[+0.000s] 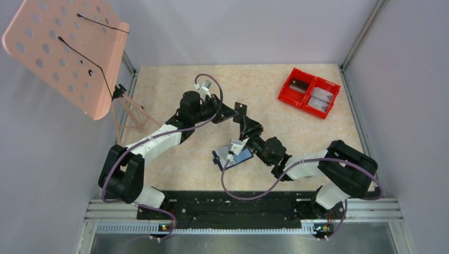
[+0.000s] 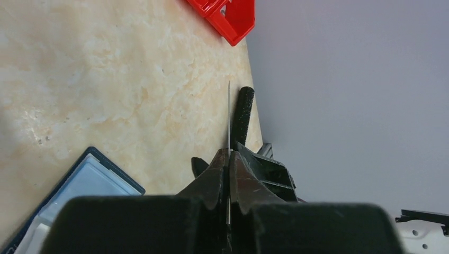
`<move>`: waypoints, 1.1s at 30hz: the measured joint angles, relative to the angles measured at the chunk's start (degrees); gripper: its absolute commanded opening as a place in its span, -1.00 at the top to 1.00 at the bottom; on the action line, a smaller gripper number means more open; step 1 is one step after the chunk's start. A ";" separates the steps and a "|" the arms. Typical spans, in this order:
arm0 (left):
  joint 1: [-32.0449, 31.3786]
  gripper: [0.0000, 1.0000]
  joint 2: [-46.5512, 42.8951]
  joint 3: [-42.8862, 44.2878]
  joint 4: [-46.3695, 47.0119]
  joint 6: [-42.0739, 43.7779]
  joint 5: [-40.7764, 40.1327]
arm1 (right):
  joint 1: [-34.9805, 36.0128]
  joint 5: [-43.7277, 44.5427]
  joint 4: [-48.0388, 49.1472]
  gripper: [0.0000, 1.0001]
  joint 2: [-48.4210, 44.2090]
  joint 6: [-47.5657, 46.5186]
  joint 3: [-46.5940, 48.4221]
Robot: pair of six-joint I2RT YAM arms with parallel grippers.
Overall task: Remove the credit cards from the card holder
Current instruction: Pick up the credit card from the center of the board.
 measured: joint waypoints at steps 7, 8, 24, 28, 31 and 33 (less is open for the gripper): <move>2.93 1.00 -0.02 2.19 -3.87 9.51 1.27 | -0.90 -4.92 -14.27 -0.01 -5.70 13.00 0.04; 3.72 1.00 -0.02 2.60 -4.33 10.88 1.77 | -1.38 -6.12 -17.51 -0.01 -7.28 16.04 0.20; 6.84 1.00 -7.56 -13.94 14.23 4.66 -0.72 | -19.67 -28.59 -30.27 0.07 -9.46 91.76 17.22; 6.71 1.00 -7.54 -15.96 23.17 -0.46 -3.17 | -19.52 -29.14 -24.24 -0.02 -5.66 108.93 16.50; 6.38 1.00 -7.56 -16.06 28.30 -2.32 -4.15 | -19.52 -28.98 -22.16 -0.02 -4.07 116.30 15.69; 6.19 1.00 -7.56 -16.20 31.34 -3.50 -4.70 | -19.52 -29.20 -20.94 -0.03 -3.06 119.19 15.69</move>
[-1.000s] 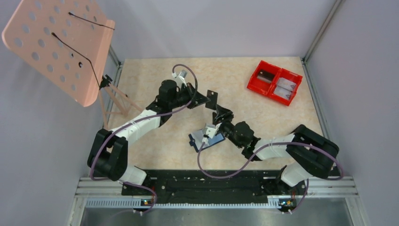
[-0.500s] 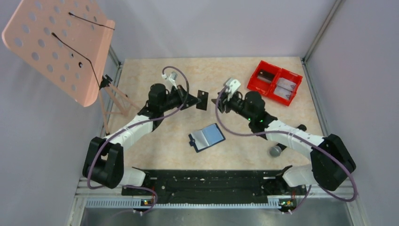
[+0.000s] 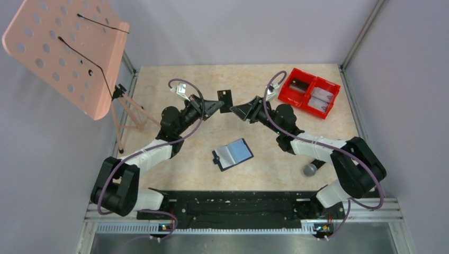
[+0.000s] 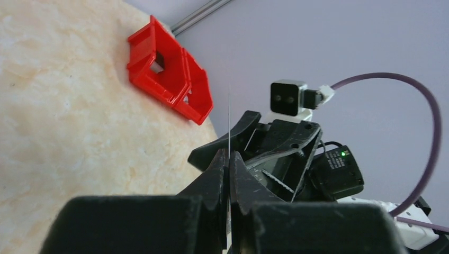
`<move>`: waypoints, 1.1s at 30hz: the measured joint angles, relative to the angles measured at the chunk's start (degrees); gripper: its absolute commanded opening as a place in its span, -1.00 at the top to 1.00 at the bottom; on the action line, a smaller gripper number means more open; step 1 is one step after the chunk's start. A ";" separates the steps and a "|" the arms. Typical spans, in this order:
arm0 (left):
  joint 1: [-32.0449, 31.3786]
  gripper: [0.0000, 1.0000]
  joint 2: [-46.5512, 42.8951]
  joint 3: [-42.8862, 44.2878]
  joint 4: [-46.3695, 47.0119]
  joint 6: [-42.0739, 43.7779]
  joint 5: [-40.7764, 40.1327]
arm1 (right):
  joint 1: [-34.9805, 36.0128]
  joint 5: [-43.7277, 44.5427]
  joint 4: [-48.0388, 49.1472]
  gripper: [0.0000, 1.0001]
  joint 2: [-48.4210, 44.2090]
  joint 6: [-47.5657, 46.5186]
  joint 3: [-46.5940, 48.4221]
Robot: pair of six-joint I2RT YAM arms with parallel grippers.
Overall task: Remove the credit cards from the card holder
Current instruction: Pick up the credit card from the center of the board, then place the credit card in the storage box.
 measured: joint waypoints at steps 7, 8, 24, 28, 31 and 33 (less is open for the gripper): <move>-0.42 1.00 0.66 -0.20 4.76 -1.53 0.04 | -0.09 -4.76 5.97 0.77 2.75 4.04 0.74; -0.46 0.94 1.11 -0.24 5.57 -1.86 0.07 | -0.13 -5.86 7.02 0.96 3.19 3.89 1.05; 2.19 0.09 5.20 1.73 3.37 -1.31 14.08 | -10.54 -37.99 5.07 1.00 5.77 1.03 3.78; 3.10 0.73 5.68 3.48 -0.66 0.66 17.25 | -10.51 -43.41 -2.10 1.00 6.38 -2.14 5.90; 3.23 1.00 6.71 5.09 -2.78 2.05 19.82 | -10.56 -45.44 -7.58 0.67 6.40 -4.50 7.41; 3.23 1.00 7.17 5.22 -2.51 1.75 20.55 | -10.73 -45.16 -9.42 0.45 6.43 -4.81 7.63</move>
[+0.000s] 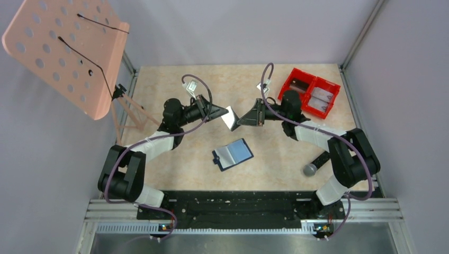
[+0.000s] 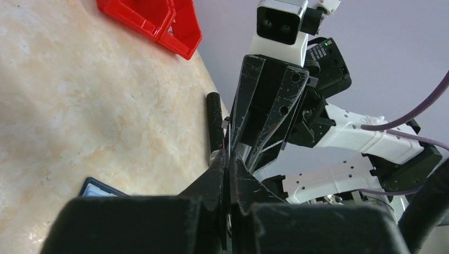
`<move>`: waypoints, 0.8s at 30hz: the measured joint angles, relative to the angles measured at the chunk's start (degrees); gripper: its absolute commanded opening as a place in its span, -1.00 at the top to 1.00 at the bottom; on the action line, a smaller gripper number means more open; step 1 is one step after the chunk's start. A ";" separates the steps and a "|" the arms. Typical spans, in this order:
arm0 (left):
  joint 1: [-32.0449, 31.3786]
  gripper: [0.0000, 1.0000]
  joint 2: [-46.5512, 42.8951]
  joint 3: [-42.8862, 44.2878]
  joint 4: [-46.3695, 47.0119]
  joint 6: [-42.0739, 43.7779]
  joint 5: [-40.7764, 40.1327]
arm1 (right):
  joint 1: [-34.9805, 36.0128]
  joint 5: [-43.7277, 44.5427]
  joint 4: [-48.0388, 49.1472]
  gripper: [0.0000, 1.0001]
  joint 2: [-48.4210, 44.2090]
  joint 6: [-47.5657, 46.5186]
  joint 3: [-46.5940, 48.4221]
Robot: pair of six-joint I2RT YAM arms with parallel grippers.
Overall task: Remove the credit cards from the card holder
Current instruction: Place the credit card in the storage box.
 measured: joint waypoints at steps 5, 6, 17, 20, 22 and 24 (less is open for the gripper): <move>0.00 1.00 0.48 -2.49 3.76 -3.54 -1.77 | -0.35 6.21 7.82 0.30 -0.02 6.64 -3.56; 0.00 1.00 0.63 -3.58 5.62 -4.90 -2.80 | -0.35 8.39 11.69 0.29 0.00 9.60 -5.49; 0.00 1.00 8.57 -7.91 25.99 -17.46 -12.15 | 0.85 20.26 30.82 0.35 4.83 27.61 -10.21; -0.07 1.00 10.58 -7.96 29.83 -19.32 -13.68 | 1.62 21.88 30.97 0.49 4.83 28.26 -10.21; -0.17 1.00 11.28 -8.11 31.34 -19.89 -14.69 | 1.95 22.60 30.95 0.56 4.83 28.33 -10.21; -0.35 1.00 11.65 -8.37 32.39 -20.17 -15.47 | 2.23 23.34 30.84 0.63 4.85 28.44 -10.19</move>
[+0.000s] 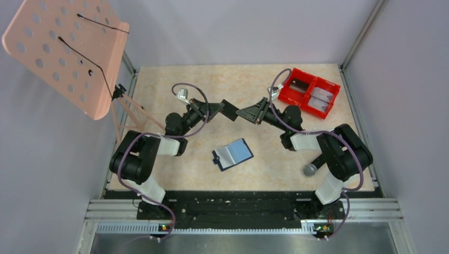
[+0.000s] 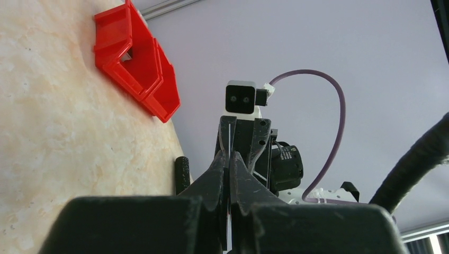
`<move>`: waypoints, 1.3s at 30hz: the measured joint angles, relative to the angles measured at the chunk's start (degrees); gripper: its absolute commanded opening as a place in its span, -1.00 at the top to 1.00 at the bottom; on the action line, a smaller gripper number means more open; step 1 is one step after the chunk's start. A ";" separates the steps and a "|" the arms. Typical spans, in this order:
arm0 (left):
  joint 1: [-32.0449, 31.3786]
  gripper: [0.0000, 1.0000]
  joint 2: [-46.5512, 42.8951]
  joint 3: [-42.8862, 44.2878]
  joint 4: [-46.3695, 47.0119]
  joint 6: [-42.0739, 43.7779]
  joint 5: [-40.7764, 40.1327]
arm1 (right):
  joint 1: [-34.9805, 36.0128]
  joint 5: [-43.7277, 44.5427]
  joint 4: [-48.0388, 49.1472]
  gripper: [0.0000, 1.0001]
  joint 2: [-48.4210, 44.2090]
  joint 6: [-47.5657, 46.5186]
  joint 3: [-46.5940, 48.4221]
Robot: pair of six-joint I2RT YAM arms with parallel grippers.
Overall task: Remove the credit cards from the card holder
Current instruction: Place the credit card in the storage box.
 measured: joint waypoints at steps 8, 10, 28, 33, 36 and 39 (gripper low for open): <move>-0.48 1.00 0.09 -1.20 2.25 0.44 -3.63 | 1.31 2.58 -0.09 0.87 0.59 0.55 0.07; -0.50 1.00 0.09 -1.86 2.19 0.90 -4.52 | 1.40 2.91 -0.20 1.00 0.74 0.72 0.13; -0.66 -0.98 -9.09 0.13 -22.27 11.28 -3.98 | -13.05 1.01 -34.01 1.00 -1.92 -15.91 13.09; -0.81 -0.98 -15.82 12.04 -53.24 26.29 -5.90 | -22.58 -0.35 -56.02 1.00 -1.73 -26.21 25.57; -0.85 -0.98 -18.71 20.63 -70.18 35.80 -10.08 | -28.74 -0.83 -68.76 1.00 1.75 -32.61 37.05; -0.83 -0.98 -21.77 24.81 -81.61 42.62 -13.79 | -33.88 -1.73 -76.22 1.00 5.73 -36.30 45.27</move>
